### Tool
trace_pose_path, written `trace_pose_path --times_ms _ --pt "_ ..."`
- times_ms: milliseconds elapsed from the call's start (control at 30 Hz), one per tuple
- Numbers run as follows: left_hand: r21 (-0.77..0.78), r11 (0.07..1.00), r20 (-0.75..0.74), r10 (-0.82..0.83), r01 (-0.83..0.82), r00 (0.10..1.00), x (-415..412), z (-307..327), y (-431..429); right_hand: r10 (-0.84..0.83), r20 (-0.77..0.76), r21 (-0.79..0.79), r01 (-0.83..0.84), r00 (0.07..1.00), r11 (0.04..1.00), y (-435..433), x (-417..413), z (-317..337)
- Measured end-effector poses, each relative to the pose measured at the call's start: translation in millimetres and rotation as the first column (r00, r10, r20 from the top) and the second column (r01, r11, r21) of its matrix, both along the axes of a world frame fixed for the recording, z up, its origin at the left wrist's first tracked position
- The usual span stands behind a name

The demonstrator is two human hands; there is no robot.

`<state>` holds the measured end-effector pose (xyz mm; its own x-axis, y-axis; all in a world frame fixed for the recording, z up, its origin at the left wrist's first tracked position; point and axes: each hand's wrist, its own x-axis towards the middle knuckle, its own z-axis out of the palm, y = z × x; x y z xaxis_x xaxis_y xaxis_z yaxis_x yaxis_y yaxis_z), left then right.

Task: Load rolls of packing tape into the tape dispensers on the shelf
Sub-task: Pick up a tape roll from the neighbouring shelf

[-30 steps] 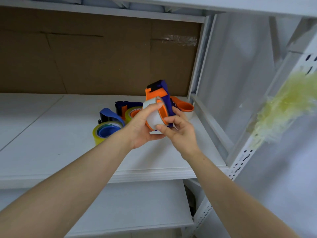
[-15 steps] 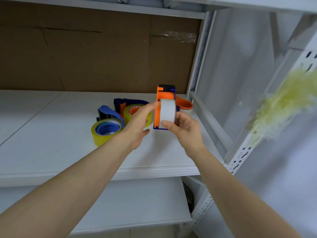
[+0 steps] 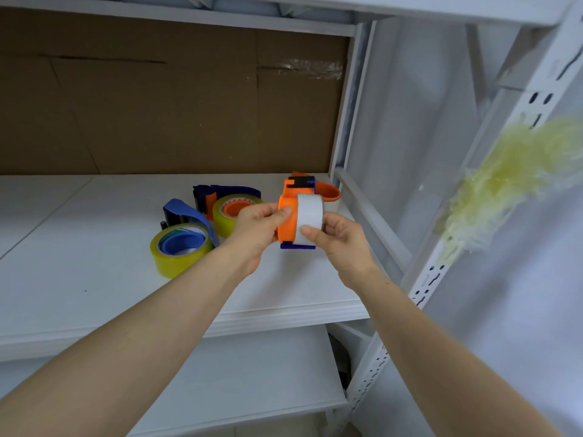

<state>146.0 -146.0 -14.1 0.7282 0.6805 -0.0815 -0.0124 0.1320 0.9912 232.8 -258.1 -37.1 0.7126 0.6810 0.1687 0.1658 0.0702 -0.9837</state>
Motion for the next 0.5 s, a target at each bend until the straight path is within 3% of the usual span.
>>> trace_pose_path --times_ms 100,267,333,400,500 --pt "-0.099 0.995 -0.001 0.031 -0.031 1.0 7.0 -0.5 0.1 0.03 -0.048 0.039 -0.028 0.998 0.999 -5.4 7.0 2.7" --pt "-0.472 0.876 0.047 0.138 -0.099 0.989 16.6 3.0 12.4 0.02 -0.071 -0.036 -0.022 0.997 0.999 -18.8 21.3 5.9" --pt "-0.496 0.862 0.02 0.133 -0.106 0.991 19.4 0.6 16.1 -0.05 -0.193 0.006 0.052 0.98 0.999 -22.0 27.1 8.0" --pt "-0.477 0.869 -0.005 0.147 -0.131 0.989 22.9 -4.2 19.3 -0.176 -0.418 0.114 0.244 0.891 0.963 -26.6 32.8 14.3" --pt "-0.327 0.937 -0.032 0.121 -0.124 0.992 28.3 -7.0 18.4 -0.291 -0.535 0.151 0.429 0.793 0.89 -37.9 44.6 19.4"
